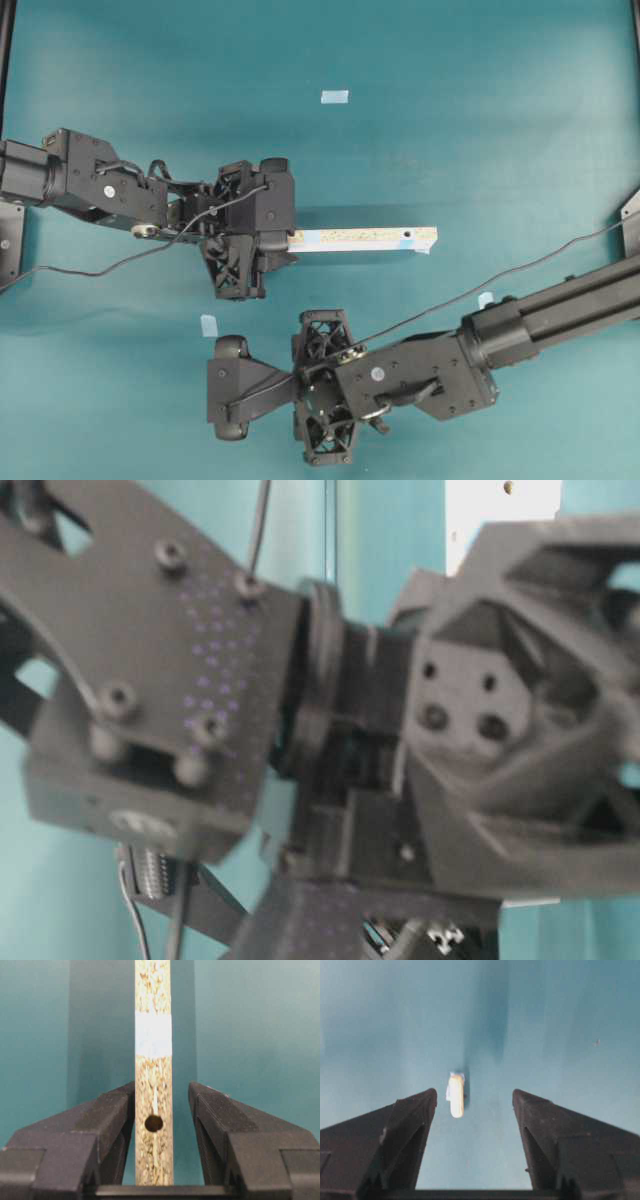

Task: Move the wooden board into place and insert the rod into its hole.
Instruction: 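Lower the right gripper onto the dowel and close to grasp it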

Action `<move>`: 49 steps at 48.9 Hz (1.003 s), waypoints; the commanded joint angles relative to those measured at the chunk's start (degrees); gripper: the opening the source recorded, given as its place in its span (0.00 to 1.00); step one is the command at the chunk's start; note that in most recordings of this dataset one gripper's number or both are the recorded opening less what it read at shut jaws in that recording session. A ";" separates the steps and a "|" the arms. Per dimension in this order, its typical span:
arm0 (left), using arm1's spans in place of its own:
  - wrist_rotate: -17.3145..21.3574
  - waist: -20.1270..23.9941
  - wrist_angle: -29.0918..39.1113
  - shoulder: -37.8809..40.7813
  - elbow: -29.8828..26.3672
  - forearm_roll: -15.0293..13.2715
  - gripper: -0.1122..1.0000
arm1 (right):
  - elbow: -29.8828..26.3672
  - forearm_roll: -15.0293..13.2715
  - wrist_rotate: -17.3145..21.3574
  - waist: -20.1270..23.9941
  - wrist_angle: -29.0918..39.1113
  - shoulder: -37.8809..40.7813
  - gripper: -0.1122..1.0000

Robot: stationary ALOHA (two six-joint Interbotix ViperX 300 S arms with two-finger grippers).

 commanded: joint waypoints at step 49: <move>-0.53 -0.70 -0.53 -3.25 1.14 -0.09 0.49 | -2.02 2.29 0.26 0.53 -1.58 0.97 0.63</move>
